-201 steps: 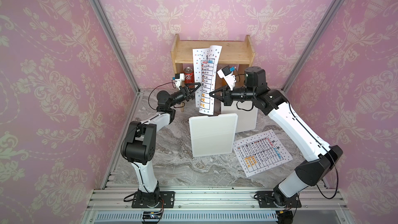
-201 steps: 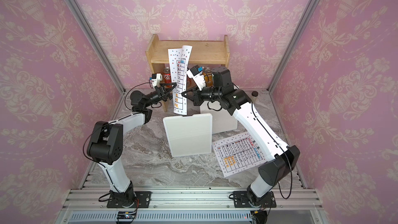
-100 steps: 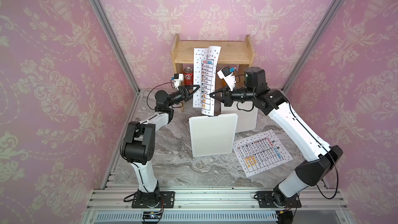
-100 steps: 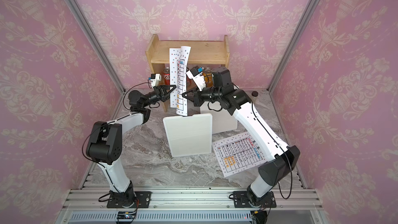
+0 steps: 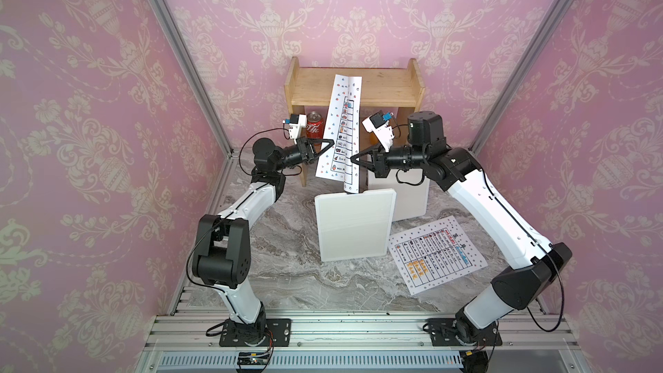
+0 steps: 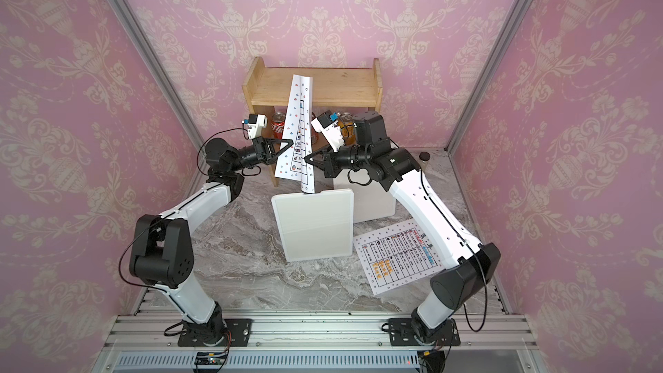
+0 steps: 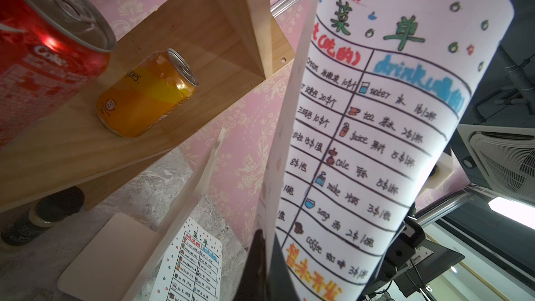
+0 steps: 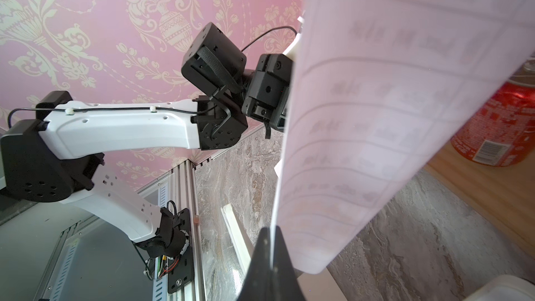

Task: Insert the menus into the narrow rack
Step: Pick up the menu from the center of the board.

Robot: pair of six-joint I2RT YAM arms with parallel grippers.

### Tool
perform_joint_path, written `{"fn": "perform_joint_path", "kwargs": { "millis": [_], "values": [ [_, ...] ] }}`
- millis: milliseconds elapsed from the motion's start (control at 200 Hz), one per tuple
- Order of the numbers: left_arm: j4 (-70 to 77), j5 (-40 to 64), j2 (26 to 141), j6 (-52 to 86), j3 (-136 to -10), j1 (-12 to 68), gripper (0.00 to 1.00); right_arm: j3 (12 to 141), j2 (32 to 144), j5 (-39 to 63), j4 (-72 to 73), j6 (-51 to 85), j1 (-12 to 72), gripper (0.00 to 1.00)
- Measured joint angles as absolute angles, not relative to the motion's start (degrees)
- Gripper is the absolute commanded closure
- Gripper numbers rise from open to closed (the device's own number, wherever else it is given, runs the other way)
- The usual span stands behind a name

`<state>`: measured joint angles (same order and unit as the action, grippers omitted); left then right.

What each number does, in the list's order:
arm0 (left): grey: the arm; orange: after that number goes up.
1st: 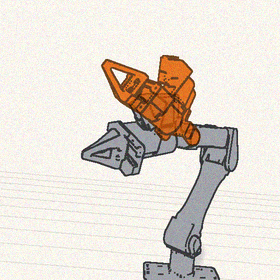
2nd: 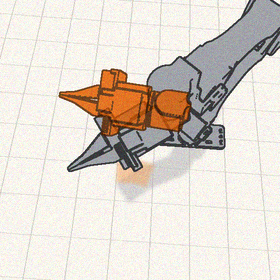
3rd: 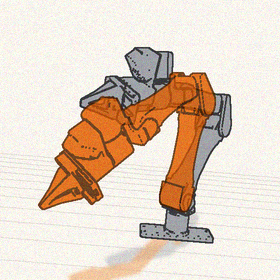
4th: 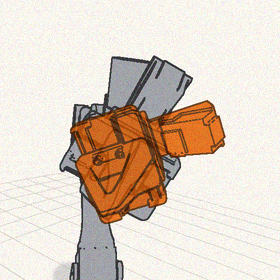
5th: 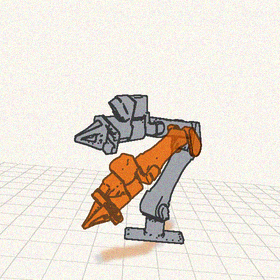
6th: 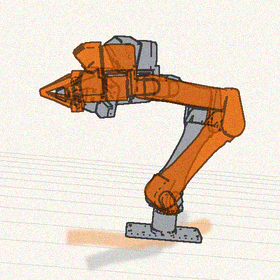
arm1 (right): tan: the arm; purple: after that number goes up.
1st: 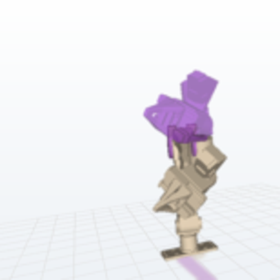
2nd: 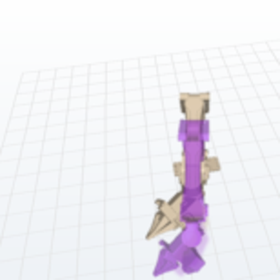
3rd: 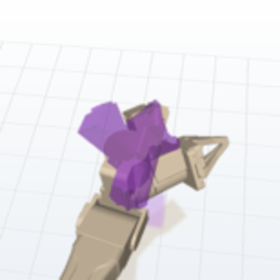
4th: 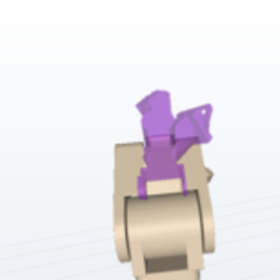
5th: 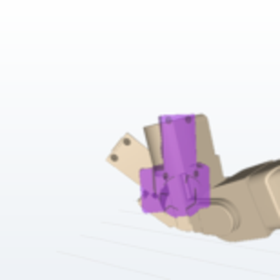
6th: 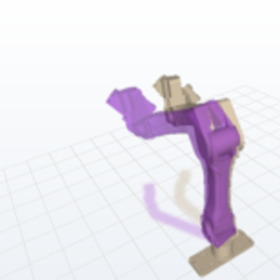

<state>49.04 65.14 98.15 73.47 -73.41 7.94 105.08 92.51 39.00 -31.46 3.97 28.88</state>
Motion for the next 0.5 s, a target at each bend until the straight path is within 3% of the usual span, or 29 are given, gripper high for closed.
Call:
{"fn": "perform_joint_path", "kwargs": {
  "millis": [270,495],
  "values": [
    [25.3,65.7,91.0,56.9,-78.1,7.4,1.0,105.1,91.7,37.6,-32.5,2.9,28.6,1.0],
    [16.1,65.8,87.7,50.0,-80.2,6.4,1.0,104.4,89.7,37.4,-32.4,2.9,28.0,1.0]
  ]
}}
